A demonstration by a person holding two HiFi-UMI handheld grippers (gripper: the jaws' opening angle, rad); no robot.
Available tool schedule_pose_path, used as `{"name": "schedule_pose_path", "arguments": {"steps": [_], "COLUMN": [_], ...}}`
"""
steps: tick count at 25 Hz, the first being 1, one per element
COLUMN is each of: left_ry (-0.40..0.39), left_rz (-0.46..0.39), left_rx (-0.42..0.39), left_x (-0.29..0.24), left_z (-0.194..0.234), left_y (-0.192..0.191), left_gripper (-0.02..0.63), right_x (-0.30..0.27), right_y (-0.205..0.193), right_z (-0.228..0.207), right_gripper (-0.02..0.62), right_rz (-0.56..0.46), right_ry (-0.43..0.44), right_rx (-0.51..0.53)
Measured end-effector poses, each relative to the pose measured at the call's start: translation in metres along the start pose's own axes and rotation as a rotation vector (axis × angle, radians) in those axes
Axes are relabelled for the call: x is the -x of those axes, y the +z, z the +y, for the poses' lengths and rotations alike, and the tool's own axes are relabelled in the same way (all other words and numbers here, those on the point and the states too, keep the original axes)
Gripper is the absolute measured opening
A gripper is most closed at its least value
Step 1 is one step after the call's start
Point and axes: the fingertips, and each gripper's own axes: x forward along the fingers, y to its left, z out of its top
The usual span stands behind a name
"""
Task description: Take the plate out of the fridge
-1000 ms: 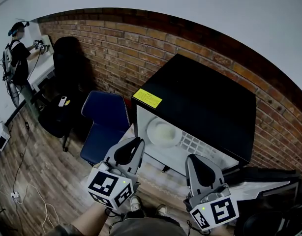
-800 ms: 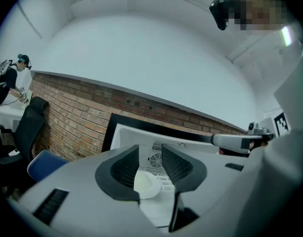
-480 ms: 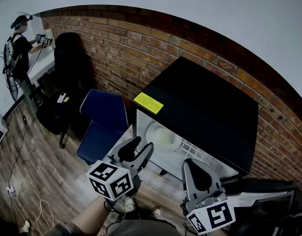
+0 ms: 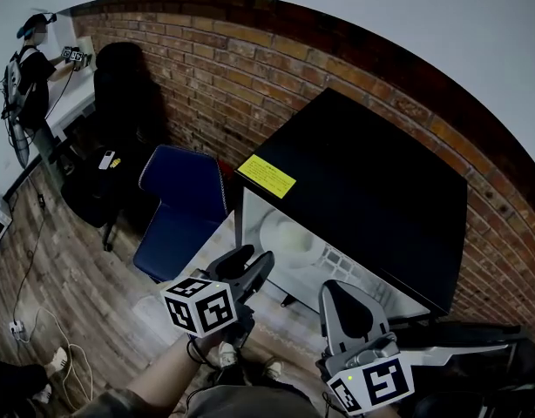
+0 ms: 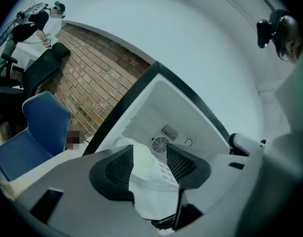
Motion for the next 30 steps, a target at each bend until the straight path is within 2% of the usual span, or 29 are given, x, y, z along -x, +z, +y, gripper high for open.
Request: {"name": "schedule_pose_path", "arguments": {"steps": [10, 19, 24, 30], "left_ry": [-0.023, -0.034, -0.074, -0.101], "left_rz": [0.074, 0.123, 0.133, 0.152], "left_rx": [0.289, 0.442, 0.544, 0.609], "left_x": [-0.020, -0.040, -0.050, -0.062], "left_z": [0.029, 0.044, 0.044, 0.039], "left_y": [-0.038, -0.063, -0.072, -0.075], "left_gripper": [0.204, 0.204, 0.203, 0.202], "right_x": [-0.010, -0.015, -0.013, -0.013], "right_y": [-0.016, -0.028, -0.035, -0.040], "right_z": [0.000, -0.005, -0.007, -0.011], "right_gripper": [0.032, 0.031, 0.031, 0.031], "right_rz": [0.046, 0.081, 0.092, 0.104], "right_ry": [0.000, -0.015, -0.028, -0.043], "right_rx": [-0.015, -0.029, -0.031, -0.036]}}
